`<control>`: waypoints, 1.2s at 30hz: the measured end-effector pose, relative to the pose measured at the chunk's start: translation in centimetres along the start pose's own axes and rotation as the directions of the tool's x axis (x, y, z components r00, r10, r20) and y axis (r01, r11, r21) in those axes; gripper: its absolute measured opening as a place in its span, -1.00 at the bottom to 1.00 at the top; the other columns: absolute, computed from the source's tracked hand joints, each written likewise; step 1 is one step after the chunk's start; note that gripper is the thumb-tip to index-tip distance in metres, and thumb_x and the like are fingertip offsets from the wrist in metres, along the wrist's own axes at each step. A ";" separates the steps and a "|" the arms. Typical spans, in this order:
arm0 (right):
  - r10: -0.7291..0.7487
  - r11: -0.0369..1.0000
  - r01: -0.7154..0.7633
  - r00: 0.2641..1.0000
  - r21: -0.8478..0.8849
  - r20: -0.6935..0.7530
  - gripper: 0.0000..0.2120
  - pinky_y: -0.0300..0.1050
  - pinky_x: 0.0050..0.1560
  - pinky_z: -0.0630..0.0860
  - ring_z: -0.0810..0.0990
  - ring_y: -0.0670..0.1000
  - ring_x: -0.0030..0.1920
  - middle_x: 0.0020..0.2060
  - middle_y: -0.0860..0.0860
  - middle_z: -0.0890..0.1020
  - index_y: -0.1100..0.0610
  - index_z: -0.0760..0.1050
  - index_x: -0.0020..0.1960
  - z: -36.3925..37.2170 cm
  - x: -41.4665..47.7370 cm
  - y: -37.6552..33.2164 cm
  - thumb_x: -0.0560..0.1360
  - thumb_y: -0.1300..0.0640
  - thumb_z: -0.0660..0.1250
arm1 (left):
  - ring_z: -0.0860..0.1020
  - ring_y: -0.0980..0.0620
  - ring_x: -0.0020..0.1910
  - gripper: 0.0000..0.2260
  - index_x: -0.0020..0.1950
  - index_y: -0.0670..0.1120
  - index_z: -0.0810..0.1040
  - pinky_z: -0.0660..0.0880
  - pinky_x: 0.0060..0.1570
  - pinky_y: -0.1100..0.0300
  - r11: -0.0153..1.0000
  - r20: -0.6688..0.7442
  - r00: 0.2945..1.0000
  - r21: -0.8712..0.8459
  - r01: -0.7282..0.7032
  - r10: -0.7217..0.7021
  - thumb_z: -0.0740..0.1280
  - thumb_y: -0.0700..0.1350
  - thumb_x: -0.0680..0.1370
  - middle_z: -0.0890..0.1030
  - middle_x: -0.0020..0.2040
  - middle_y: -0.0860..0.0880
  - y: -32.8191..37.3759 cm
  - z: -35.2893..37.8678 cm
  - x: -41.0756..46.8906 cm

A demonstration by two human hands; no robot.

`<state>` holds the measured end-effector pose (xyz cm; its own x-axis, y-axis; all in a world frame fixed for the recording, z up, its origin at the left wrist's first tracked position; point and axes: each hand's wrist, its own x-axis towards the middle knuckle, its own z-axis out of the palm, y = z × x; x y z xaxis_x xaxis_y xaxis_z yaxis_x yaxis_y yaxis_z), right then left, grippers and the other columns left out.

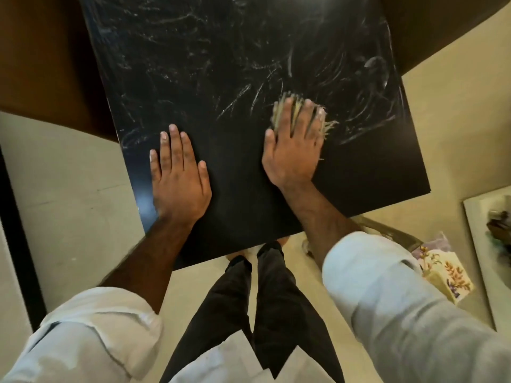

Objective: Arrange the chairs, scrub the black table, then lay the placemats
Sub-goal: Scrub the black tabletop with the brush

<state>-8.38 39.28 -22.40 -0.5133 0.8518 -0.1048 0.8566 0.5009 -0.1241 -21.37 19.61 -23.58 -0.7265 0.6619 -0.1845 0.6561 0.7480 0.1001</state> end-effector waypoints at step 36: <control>0.143 0.988 -0.146 0.988 0.055 0.054 -0.30 0.46 0.68 0.11 -0.15 0.33 0.77 0.80 0.12 -0.12 -0.12 -0.12 0.81 -3.4 6.1 18.0 0.76 -0.29 0.00 | -0.15 -0.10 0.80 -0.34 0.82 -0.12 -0.08 -0.05 0.75 -0.24 0.957 0.072 0.959 0.076 -0.279 0.274 -0.11 0.16 0.77 -0.15 0.82 -0.08 14.4 0.1 3.3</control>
<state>4.11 54.07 -21.93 -0.3878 0.9050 -0.1750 0.9181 0.3622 -0.1611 -14.26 32.57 -22.82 -0.5025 0.8362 -0.2197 0.8463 0.5277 0.0730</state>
